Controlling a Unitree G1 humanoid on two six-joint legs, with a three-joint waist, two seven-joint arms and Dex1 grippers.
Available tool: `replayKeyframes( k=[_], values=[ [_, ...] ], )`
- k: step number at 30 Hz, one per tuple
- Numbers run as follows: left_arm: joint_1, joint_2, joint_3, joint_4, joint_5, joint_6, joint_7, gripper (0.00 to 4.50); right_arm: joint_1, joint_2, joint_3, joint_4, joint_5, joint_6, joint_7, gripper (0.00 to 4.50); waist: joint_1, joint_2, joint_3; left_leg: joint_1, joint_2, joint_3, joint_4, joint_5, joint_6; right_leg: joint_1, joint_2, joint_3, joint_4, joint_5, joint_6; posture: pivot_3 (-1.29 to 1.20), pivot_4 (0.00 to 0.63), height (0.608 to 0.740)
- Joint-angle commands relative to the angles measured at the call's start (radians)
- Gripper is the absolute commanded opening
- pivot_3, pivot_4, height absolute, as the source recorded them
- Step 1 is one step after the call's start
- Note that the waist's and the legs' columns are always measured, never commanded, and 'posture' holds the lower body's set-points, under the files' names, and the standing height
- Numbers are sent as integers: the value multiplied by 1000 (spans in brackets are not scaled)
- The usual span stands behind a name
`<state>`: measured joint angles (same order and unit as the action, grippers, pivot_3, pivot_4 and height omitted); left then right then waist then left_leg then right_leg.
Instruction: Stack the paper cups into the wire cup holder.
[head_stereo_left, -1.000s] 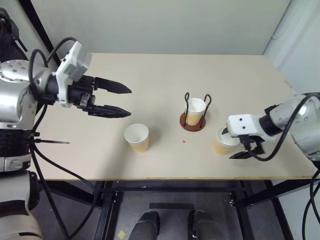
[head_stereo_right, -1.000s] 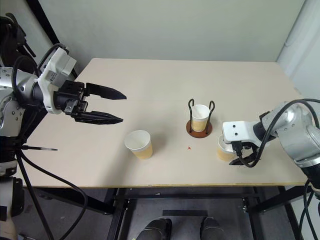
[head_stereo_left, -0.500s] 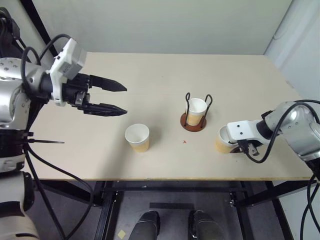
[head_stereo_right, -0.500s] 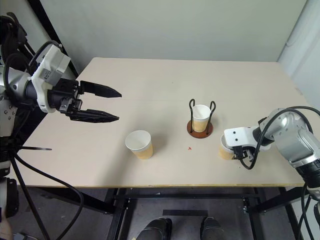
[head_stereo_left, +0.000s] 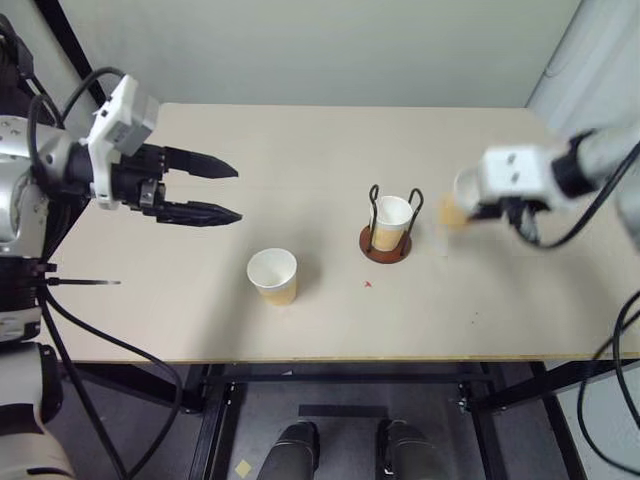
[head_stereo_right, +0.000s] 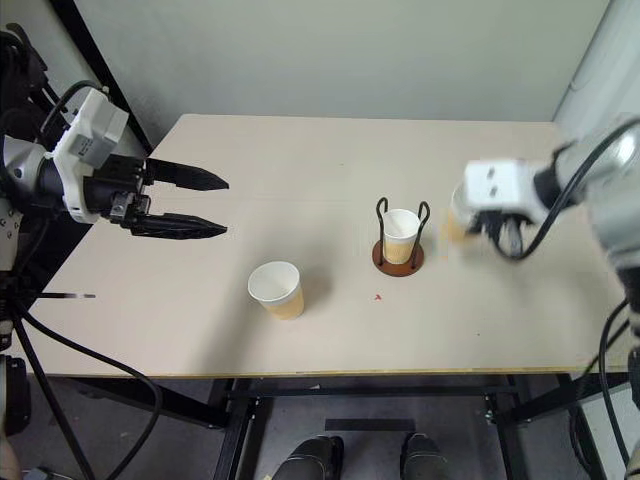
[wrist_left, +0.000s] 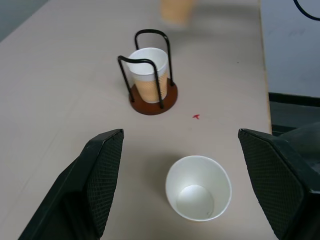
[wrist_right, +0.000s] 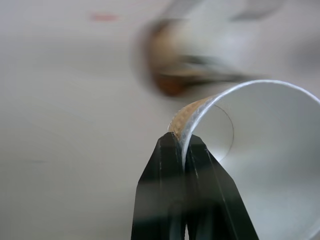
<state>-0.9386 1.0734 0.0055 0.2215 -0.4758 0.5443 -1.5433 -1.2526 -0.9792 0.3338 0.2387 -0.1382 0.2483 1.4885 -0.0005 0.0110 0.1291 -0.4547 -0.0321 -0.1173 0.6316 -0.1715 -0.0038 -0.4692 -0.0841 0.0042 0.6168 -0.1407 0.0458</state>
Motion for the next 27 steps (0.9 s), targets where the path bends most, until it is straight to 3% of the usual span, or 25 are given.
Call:
replayKeyframes(
  k=[1,9,27],
  values=[
    [-19,7,33,-8,-1,-12,0,3931,-130,83,15,120,-43,-111,-26,33,-3,0,0,1,1,0,-1,-1,-1,0,0,-1,0,-1,-1,0,150,740],
    [9,20,52,-38,-13,7,13,3931,-156,230,60,188,-55,-215,14,33,1,0,0,-5,2,-1,-1,-5,-4,-6,0,-5,1,-3,-4,0,150,740],
    [55,43,94,-96,-31,47,35,3931,-95,260,110,255,-130,-349,65,33,4,0,0,-3,2,-2,2,-5,-5,-6,0,-6,9,-3,-5,0,150,740]
  ],
)
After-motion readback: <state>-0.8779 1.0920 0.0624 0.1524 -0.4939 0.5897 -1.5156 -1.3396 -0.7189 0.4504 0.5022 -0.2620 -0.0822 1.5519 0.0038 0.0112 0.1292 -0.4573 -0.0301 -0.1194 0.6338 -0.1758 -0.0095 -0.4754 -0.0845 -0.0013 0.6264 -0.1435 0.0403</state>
